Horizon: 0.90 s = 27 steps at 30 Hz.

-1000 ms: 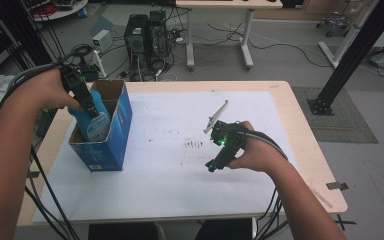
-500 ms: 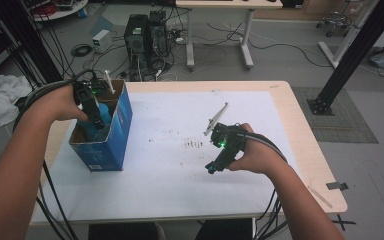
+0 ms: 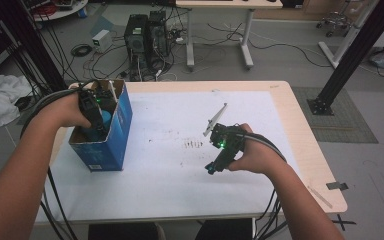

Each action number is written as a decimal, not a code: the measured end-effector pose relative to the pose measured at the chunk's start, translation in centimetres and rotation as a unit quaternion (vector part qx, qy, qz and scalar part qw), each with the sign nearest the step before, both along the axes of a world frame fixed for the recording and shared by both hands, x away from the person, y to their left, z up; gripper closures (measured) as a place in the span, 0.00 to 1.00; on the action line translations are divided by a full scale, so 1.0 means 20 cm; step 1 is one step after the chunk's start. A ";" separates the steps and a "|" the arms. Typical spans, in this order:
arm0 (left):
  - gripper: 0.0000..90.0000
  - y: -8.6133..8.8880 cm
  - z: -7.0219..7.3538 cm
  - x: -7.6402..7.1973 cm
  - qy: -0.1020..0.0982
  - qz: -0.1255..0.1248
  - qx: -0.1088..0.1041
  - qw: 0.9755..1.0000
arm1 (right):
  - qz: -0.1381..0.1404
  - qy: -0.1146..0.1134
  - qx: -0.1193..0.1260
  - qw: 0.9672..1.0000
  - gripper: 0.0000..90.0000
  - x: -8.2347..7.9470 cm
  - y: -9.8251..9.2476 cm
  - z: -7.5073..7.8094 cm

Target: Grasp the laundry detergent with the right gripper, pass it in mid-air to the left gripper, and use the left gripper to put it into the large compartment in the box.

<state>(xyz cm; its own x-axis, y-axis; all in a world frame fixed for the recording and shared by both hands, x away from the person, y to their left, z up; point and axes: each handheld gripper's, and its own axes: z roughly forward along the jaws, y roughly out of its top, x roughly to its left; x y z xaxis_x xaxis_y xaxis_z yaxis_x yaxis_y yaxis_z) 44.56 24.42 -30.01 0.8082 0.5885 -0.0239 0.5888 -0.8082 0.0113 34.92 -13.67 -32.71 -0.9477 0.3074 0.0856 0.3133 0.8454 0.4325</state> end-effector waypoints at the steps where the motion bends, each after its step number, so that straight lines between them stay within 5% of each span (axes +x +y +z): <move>1: 0.44 0.00 0.00 0.00 0.001 -0.001 0.000 1.000 | -0.002 -0.001 -0.001 1.000 0.14 0.00 0.00 0.00; 27: 0.32 0.00 0.03 -0.02 -0.008 0.002 0.002 1.000 | -0.001 -0.005 0.005 1.000 0.14 -0.02 -0.02 -0.01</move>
<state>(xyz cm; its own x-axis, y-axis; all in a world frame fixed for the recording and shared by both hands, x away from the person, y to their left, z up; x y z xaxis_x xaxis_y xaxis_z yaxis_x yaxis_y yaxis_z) 44.10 24.41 -29.45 0.8061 0.5917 -0.0075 0.5918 -0.8059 0.0177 34.48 -14.09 -32.82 -0.9478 0.3090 0.0787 0.3109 0.8403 0.4442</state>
